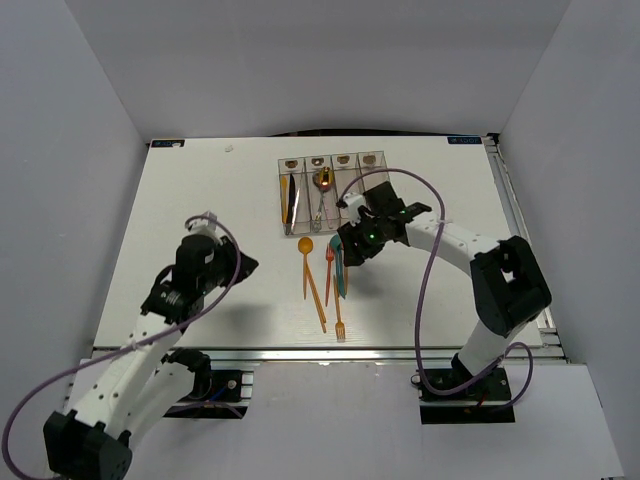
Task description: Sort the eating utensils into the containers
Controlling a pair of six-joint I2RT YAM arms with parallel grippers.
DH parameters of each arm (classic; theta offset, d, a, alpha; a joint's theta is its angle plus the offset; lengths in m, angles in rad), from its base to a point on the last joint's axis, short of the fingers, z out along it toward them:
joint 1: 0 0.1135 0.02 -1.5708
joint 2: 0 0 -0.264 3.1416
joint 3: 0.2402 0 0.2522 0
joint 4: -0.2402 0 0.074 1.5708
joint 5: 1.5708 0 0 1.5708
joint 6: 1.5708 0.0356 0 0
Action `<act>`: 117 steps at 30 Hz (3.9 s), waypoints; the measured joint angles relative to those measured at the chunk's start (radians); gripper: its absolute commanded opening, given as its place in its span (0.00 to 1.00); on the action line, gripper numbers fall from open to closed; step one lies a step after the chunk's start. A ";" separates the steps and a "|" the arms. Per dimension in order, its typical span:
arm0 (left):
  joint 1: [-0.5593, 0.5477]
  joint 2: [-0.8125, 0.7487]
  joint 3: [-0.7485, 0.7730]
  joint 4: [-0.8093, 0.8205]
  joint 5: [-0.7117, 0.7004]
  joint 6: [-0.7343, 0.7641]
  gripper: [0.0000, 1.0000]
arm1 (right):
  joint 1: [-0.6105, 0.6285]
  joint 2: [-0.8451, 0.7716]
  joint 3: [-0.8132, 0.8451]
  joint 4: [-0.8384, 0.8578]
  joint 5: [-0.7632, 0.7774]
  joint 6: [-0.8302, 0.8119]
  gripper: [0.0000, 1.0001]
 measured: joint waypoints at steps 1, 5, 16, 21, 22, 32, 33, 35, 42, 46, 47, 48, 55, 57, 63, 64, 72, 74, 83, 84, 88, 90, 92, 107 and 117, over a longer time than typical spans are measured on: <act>0.000 -0.045 -0.046 -0.009 -0.002 -0.029 0.30 | 0.012 0.011 0.014 0.006 0.011 0.011 0.56; 0.000 -0.192 -0.152 -0.060 -0.013 -0.115 0.31 | 0.058 0.068 0.064 0.038 0.051 0.046 0.50; 0.000 -0.215 -0.165 -0.096 -0.034 -0.184 0.31 | 0.090 0.209 0.153 0.077 0.160 0.069 0.38; 0.000 -0.197 -0.165 -0.099 -0.035 -0.191 0.31 | 0.090 0.225 0.161 0.092 0.171 0.079 0.34; 0.000 -0.195 -0.165 -0.099 -0.036 -0.191 0.31 | 0.090 0.232 0.161 0.097 0.172 0.084 0.34; 0.000 -0.187 -0.165 -0.098 -0.037 -0.192 0.31 | 0.091 0.260 0.161 0.105 0.166 0.111 0.34; 0.000 -0.187 -0.165 -0.099 -0.037 -0.192 0.31 | 0.091 0.261 0.161 0.106 0.166 0.115 0.32; 0.000 -0.186 -0.165 -0.098 -0.037 -0.192 0.31 | 0.091 0.262 0.161 0.108 0.166 0.121 0.27; 0.000 -0.186 -0.165 -0.098 -0.037 -0.192 0.31 | 0.091 0.265 0.161 0.113 0.161 0.143 0.10; 0.000 -0.186 -0.166 -0.098 -0.037 -0.192 0.31 | 0.090 0.265 0.161 0.113 0.150 0.146 0.05; 0.000 -0.186 -0.165 -0.098 -0.037 -0.192 0.31 | 0.090 0.265 0.161 0.112 0.142 0.146 0.04; 0.000 -0.186 -0.165 -0.098 -0.037 -0.192 0.31 | 0.089 0.264 0.161 0.112 0.137 0.145 0.04; 0.000 -0.183 -0.165 -0.097 -0.036 -0.196 0.31 | 0.068 0.224 0.161 0.109 0.058 0.130 0.01; 0.000 -0.178 -0.165 -0.094 -0.031 -0.196 0.31 | 0.057 0.195 0.161 0.109 0.027 0.116 0.00; 0.000 -0.145 -0.165 -0.066 -0.005 -0.199 0.32 | 0.031 0.156 0.257 0.106 -0.054 0.087 0.00; 0.000 -0.139 -0.166 -0.060 0.002 -0.199 0.32 | 0.029 0.159 0.286 0.107 -0.058 0.086 0.00; 0.000 -0.124 -0.167 -0.035 0.038 -0.200 0.33 | 0.019 0.254 0.537 0.174 -0.020 0.118 0.00; 0.000 -0.121 -0.169 -0.029 0.050 -0.202 0.34 | 0.014 0.299 0.571 0.196 0.010 0.144 0.00; 0.000 -0.115 -0.190 -0.020 0.076 -0.217 0.34 | -0.010 0.493 0.716 0.297 0.160 0.193 0.00; 0.000 -0.115 -0.191 -0.020 0.078 -0.219 0.34 | -0.013 0.503 0.724 0.307 0.168 0.191 0.00; 0.000 -0.111 -0.192 -0.016 0.082 -0.225 0.35 | -0.028 0.522 0.744 0.344 0.194 0.178 0.00; 0.000 -0.098 -0.192 -0.006 0.086 -0.225 0.35 | -0.034 0.526 0.745 0.362 0.198 0.167 0.00; 0.000 -0.077 -0.192 0.006 0.092 -0.225 0.35 | -0.038 0.527 0.740 0.374 0.201 0.160 0.00; -0.076 0.223 -0.146 0.115 0.127 -0.198 0.35 | -0.093 0.476 0.626 0.258 -0.127 -0.036 0.56; -0.259 0.638 0.120 0.121 -0.005 -0.126 0.38 | -0.204 0.047 0.460 0.049 -0.541 -0.348 0.61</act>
